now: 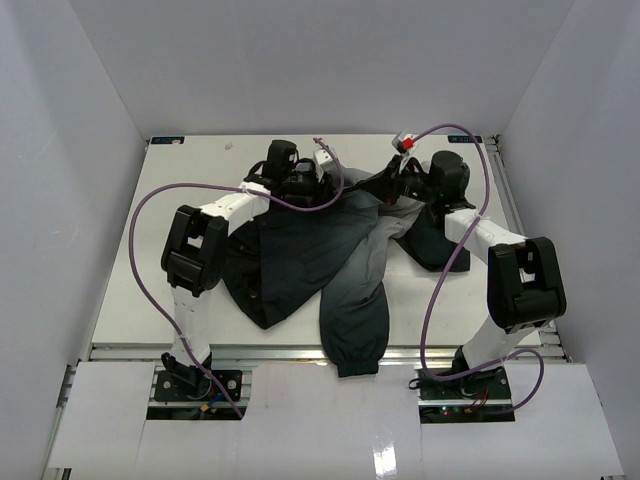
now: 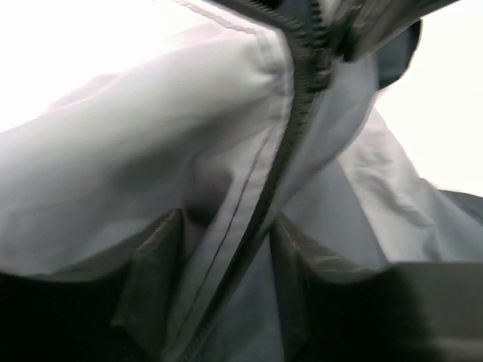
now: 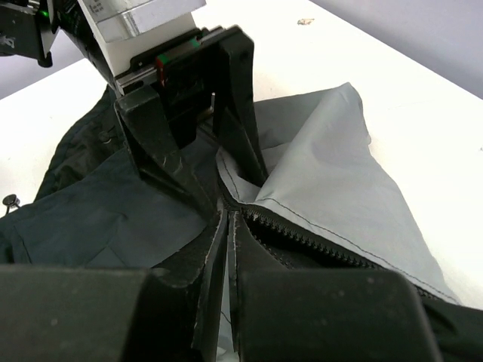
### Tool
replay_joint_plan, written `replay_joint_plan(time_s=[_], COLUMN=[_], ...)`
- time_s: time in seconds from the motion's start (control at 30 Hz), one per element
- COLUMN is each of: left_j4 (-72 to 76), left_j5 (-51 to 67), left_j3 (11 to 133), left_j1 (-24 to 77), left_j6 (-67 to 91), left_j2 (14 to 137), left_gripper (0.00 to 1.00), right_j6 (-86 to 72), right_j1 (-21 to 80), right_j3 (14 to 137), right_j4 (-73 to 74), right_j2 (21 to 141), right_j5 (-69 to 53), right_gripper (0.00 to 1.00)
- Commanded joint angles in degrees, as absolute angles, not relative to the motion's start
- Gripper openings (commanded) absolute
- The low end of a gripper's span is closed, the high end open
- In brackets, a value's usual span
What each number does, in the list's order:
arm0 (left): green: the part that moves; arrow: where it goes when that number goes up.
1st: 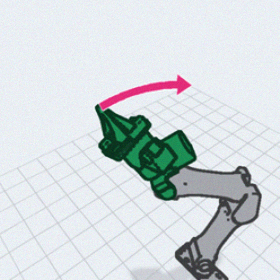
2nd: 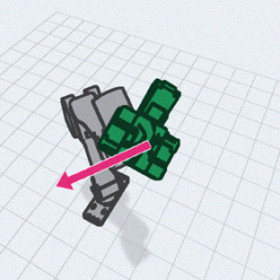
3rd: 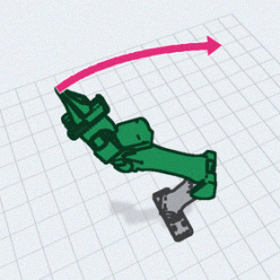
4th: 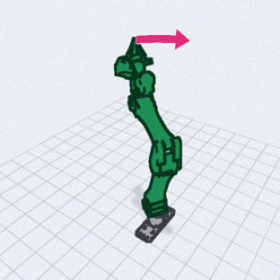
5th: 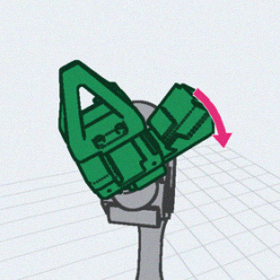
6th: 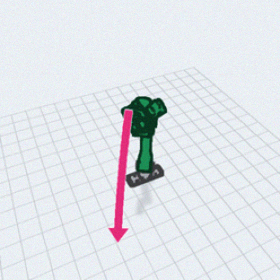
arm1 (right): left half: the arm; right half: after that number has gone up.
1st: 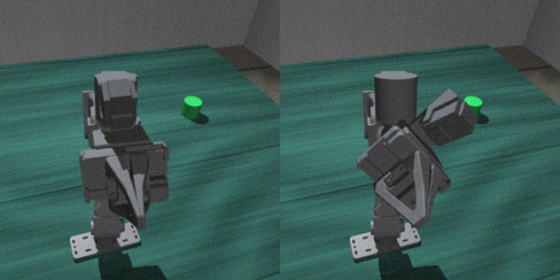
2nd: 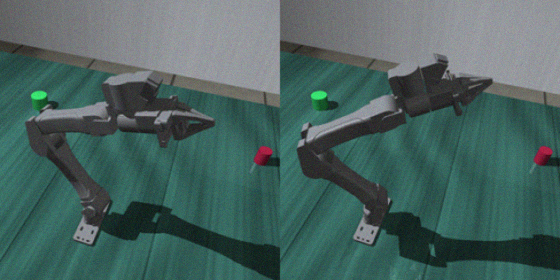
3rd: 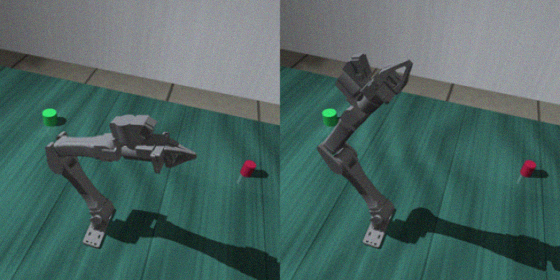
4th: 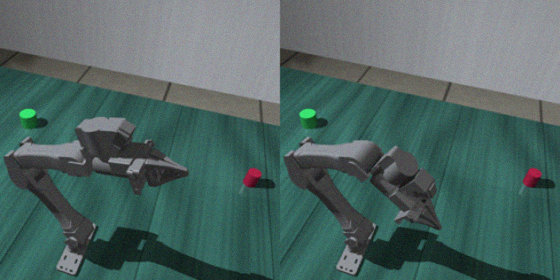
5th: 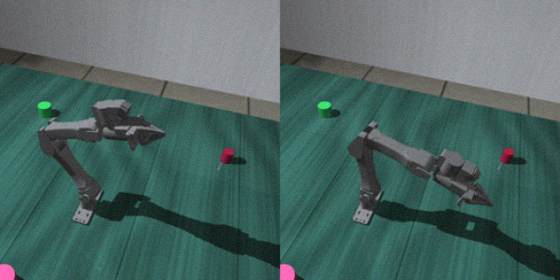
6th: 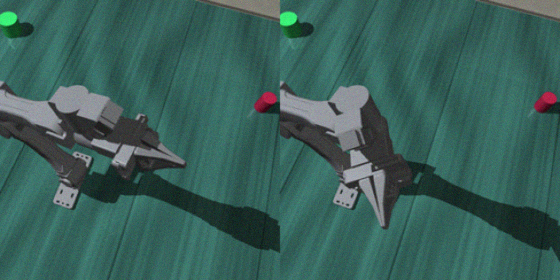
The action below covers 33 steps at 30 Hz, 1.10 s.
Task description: Zip up the jacket
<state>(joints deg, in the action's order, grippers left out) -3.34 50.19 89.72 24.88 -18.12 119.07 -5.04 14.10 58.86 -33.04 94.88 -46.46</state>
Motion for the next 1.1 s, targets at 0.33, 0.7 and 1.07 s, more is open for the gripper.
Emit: replay_joint_plan(time_s=[0.33,0.7,1.07], left_j4=[-18.8,-15.8,-13.2], left_j5=[47.8,42.6,27.4], left_j3=[95.0,84.1,70.8], left_j1=[25.0,25.5,25.9], left_j6=[-4.8,-0.5,4.6], left_j2=[117.3,107.4,91.8], left_gripper=[0.00,0.00,0.00], right_j6=[12.3,11.8,5.0], right_j1=[18.6,17.6,8.6], right_j3=[76.2,78.5,94.4], right_j4=[-8.0,-8.0,-8.3], right_j2=[99.5,104.1,115.1], right_j5=[-28.6,-17.0,-17.9], right_gripper=[0.08,0.08,0.08])
